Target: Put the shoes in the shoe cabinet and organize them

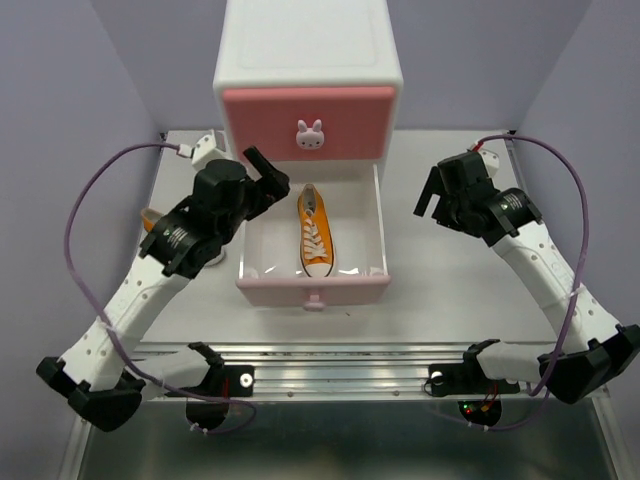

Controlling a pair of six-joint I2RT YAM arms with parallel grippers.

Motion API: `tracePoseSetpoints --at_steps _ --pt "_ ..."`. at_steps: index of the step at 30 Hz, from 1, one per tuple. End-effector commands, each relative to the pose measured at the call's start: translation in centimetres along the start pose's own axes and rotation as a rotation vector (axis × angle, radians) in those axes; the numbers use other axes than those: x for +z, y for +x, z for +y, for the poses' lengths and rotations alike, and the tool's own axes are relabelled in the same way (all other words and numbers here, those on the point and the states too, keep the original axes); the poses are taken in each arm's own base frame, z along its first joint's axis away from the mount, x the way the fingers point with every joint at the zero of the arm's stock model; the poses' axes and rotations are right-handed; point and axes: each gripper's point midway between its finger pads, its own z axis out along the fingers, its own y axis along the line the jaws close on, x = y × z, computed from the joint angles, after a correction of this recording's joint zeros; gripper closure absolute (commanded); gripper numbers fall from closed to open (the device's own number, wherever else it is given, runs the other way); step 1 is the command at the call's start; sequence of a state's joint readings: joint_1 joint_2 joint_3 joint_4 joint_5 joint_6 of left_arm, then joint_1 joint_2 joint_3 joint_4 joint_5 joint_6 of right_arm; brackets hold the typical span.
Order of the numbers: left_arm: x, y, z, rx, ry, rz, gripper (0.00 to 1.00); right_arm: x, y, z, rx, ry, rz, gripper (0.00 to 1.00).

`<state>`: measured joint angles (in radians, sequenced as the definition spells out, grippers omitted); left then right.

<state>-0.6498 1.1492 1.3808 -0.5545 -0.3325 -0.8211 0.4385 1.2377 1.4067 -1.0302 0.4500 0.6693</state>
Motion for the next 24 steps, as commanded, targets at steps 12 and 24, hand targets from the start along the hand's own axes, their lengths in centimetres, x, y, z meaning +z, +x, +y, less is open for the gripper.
tracePoseSetpoints --at_steps 12,24 --pt "1.1 -5.9 19.2 -0.225 -0.490 -0.067 0.01 1.6 -1.8 3.2 -0.039 -0.086 -0.027 0.00" --pt "8.3 -7.3 34.4 -0.352 -0.814 -0.005 0.01 1.1 -2.3 3.8 -0.040 -0.098 -0.017 0.00"
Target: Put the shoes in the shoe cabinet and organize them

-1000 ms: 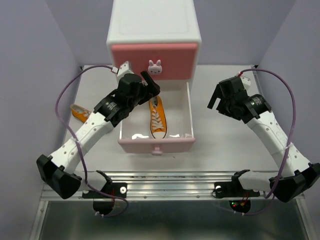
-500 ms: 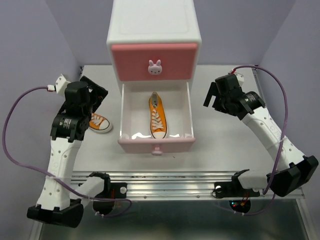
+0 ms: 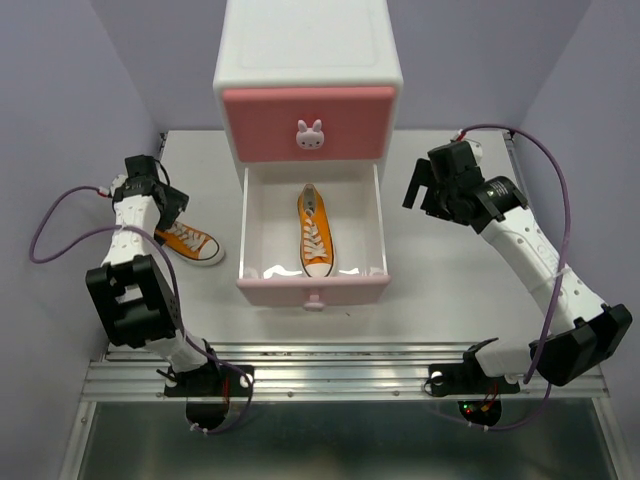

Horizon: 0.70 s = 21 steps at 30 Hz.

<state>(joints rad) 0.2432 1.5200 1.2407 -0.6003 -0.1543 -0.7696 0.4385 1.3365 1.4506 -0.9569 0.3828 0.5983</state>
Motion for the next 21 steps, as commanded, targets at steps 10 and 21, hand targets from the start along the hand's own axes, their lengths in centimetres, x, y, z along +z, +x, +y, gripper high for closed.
tracePoseSetpoints --at_steps 10,21 --pt "7.0 -2.3 -2.0 0.121 -0.023 0.038 0.09 -2.2 -3.8 2.2 0.096 -0.089 -0.075 0.00" --pt "9.9 0.9 2.1 0.103 -0.182 0.110 0.20 -3.0 -4.7 1.6 0.104 -0.066 -0.110 0.00"
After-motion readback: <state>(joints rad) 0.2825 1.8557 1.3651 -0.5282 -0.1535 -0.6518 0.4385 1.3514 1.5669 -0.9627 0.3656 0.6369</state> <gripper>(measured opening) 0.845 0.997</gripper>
